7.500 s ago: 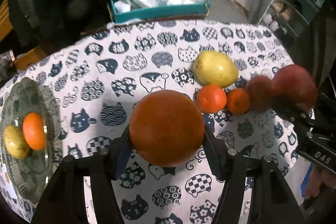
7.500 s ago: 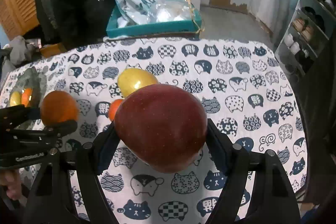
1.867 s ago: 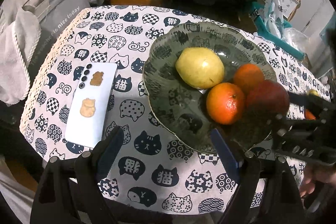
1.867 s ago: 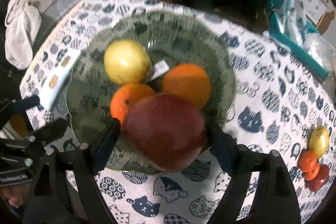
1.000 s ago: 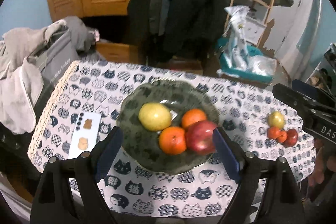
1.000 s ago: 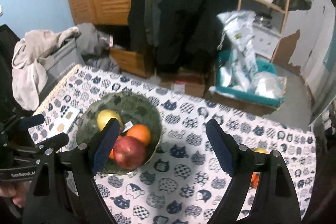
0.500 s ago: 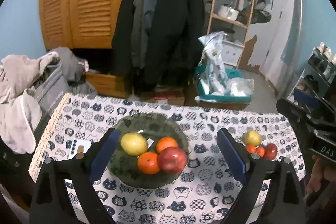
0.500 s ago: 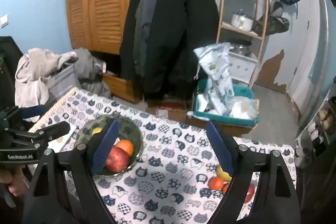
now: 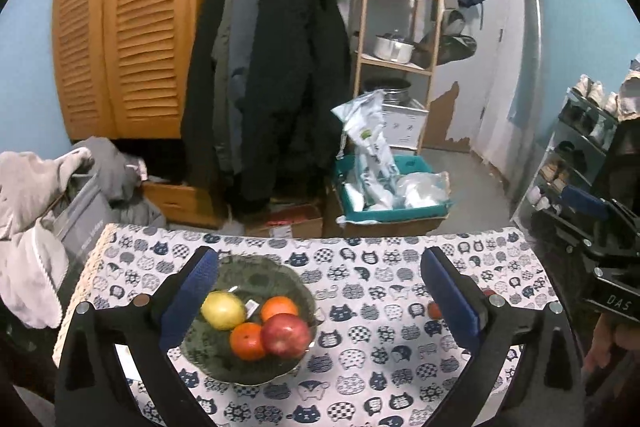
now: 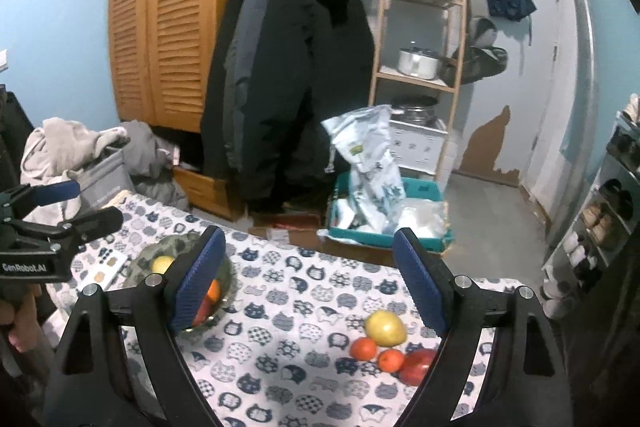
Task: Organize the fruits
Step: 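Raise both tools out of the bowl and pull them back, then move the left tool to a small tangerine while the right tool approaches the dark red apple, then close the left tool on the tangerine while the right tool closes on the dark red apple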
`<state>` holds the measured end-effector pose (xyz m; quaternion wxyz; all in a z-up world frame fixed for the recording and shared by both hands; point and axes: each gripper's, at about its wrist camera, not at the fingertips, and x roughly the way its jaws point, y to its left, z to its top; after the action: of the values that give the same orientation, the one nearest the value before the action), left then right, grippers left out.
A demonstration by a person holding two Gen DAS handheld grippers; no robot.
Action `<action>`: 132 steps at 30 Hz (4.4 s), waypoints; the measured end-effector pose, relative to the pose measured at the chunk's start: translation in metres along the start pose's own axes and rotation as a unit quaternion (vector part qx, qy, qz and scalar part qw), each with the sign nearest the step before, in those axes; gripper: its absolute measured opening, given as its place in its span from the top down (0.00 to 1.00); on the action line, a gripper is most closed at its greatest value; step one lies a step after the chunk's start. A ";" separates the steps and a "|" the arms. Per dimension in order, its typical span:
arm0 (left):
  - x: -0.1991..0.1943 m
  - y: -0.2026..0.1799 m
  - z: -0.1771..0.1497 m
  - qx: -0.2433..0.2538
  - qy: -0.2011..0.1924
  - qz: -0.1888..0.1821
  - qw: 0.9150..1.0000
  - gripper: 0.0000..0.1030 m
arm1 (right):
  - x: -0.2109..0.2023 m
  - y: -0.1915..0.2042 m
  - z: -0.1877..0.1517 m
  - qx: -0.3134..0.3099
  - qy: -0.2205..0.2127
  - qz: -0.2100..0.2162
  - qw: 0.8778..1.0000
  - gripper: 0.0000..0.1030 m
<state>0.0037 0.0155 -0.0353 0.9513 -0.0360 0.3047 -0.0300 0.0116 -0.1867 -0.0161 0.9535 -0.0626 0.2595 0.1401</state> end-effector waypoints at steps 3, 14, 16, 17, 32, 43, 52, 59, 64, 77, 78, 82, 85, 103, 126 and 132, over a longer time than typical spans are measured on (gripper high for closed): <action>0.005 -0.013 0.003 0.006 0.004 -0.009 1.000 0.01 | -0.002 -0.015 -0.005 0.008 0.001 -0.013 1.000 0.18; 0.029 -0.064 0.001 0.039 0.032 -0.047 0.998 0.01 | 0.006 -0.079 -0.031 0.058 0.036 -0.054 0.996 0.18; 0.033 -0.072 0.000 0.044 0.036 -0.051 0.997 0.01 | 0.008 -0.089 -0.037 0.066 0.044 -0.061 0.995 0.18; 0.036 -0.075 -0.001 0.045 0.040 -0.051 0.997 0.01 | 0.009 -0.093 -0.040 0.069 0.047 -0.064 0.994 0.18; 0.105 -0.111 -0.027 0.057 0.120 -0.063 0.989 0.01 | 0.053 -0.145 -0.097 0.106 0.143 -0.091 0.980 0.18; 0.168 -0.128 -0.062 0.056 0.190 -0.060 0.978 0.01 | 0.098 -0.165 -0.139 0.130 0.220 -0.078 0.964 0.18; 0.212 -0.137 -0.089 0.063 0.230 -0.052 0.970 0.01 | 0.139 -0.179 -0.177 0.156 0.272 -0.058 0.948 0.18; 0.236 -0.143 -0.105 0.072 0.254 -0.053 0.963 0.01 | 0.162 -0.179 -0.199 0.149 0.292 -0.049 0.944 0.18; 0.248 -0.145 -0.113 0.070 0.268 -0.060 0.959 0.01 | 0.174 -0.182 -0.213 0.159 0.306 -0.036 0.938 0.18; 0.276 -0.170 -0.124 0.074 0.290 -0.089 0.950 0.01 | 0.189 -0.192 -0.231 0.184 0.317 -0.017 0.930 0.31; 0.279 -0.173 -0.125 0.074 0.292 -0.093 0.949 0.01 | 0.188 -0.192 -0.231 0.185 0.316 -0.017 0.931 0.31; 0.286 -0.184 -0.129 0.071 0.298 -0.103 0.946 0.01 | 0.183 -0.196 -0.228 0.180 0.305 -0.037 0.935 0.32; 0.290 -0.193 -0.133 0.078 0.302 -0.107 0.944 0.01 | 0.179 -0.204 -0.227 0.186 0.298 -0.044 0.935 0.32; 0.318 -0.203 -0.155 0.054 0.333 -0.136 0.931 0.24 | 0.187 -0.223 -0.235 0.216 0.303 -0.042 0.927 0.27; 0.290 -0.201 -0.141 0.090 0.296 -0.144 0.940 0.55 | 0.193 -0.207 -0.227 0.179 0.282 -0.071 0.940 0.28; 0.272 -0.189 -0.126 0.081 0.277 -0.138 0.948 0.55 | 0.179 -0.200 -0.214 0.170 0.261 -0.077 0.947 0.28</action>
<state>0.1449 -0.2006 -0.2789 0.8159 0.0094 0.5444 -0.1945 0.1174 -0.3764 -0.2823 0.8567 0.0459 0.5137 -0.0014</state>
